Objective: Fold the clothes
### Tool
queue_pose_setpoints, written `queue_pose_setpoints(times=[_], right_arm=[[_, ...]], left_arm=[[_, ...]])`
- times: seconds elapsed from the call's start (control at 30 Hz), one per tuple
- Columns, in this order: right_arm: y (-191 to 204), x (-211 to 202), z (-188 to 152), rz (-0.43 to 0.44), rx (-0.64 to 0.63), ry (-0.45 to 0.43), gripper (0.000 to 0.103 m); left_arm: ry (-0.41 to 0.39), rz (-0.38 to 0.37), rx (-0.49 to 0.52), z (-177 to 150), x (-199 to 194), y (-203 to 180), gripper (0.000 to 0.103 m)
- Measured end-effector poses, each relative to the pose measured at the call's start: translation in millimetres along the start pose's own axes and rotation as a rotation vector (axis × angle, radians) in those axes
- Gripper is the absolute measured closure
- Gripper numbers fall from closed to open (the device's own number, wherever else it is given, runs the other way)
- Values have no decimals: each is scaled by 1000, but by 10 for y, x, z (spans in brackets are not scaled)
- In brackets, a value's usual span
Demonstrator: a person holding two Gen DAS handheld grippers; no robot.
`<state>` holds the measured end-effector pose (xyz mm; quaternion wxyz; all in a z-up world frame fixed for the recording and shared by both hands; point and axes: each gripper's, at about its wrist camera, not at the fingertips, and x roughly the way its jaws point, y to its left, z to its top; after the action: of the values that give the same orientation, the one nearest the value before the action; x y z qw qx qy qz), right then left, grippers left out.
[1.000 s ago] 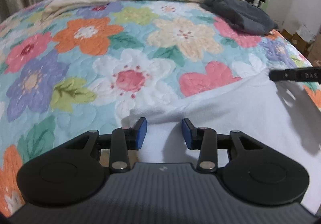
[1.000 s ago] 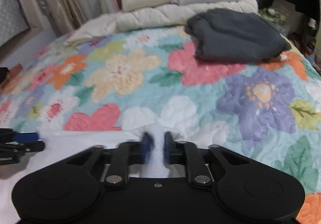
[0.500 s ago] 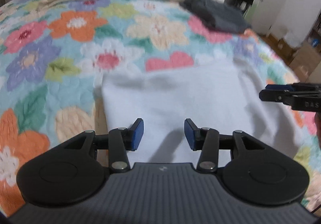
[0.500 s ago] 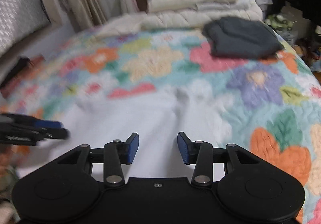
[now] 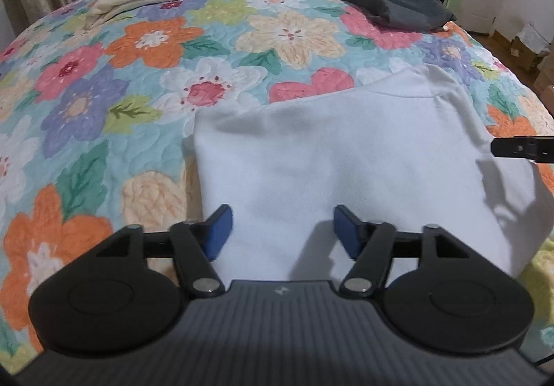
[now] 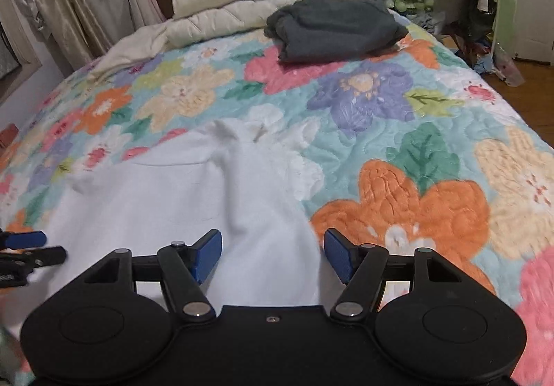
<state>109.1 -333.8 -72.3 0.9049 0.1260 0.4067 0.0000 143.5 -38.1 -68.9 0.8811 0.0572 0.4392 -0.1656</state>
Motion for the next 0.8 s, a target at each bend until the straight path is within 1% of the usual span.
queue_pose_setpoints(times=[0.03, 0.07, 0.1, 0.13, 0.2, 0.3, 0.4, 0.47, 0.57, 0.7, 0.8], right_arm=[[32, -80, -11, 11, 8, 7, 32], [64, -160, -21, 22, 15, 15, 30], [102, -235, -32, 32, 19, 26, 24], [158, -297, -44, 38, 13, 48, 22], [271, -418, -72, 48, -2, 90, 21], [459, -594, -152, 42, -46, 118, 21], [599, -753, -256, 48, -61, 137, 21], [651, -828, -311, 53, -53, 157, 21], [734, -938, -378, 38, -68, 172, 21], [826, -1119, -444, 10, -107, 137, 21], [839, -1184, -468, 5, -108, 138, 21]], left_arm=[[-2, -2, 0, -13, -57, -21, 33], [-4, -5, 1, -26, -114, -41, 32], [-6, -6, -4, -41, -180, -57, 29], [-8, -7, -9, -57, -247, -71, 26], [-13, -14, -22, -92, -386, -96, 21], [-21, -32, -46, -160, -607, -121, 15], [-8, -51, -59, -256, -806, -153, 14], [1, -54, -63, -292, -867, -166, 14], [14, -57, -68, -340, -952, -184, 13], [32, -62, -76, -405, -1066, -209, 13], [46, -65, -81, -454, -1151, -227, 11]])
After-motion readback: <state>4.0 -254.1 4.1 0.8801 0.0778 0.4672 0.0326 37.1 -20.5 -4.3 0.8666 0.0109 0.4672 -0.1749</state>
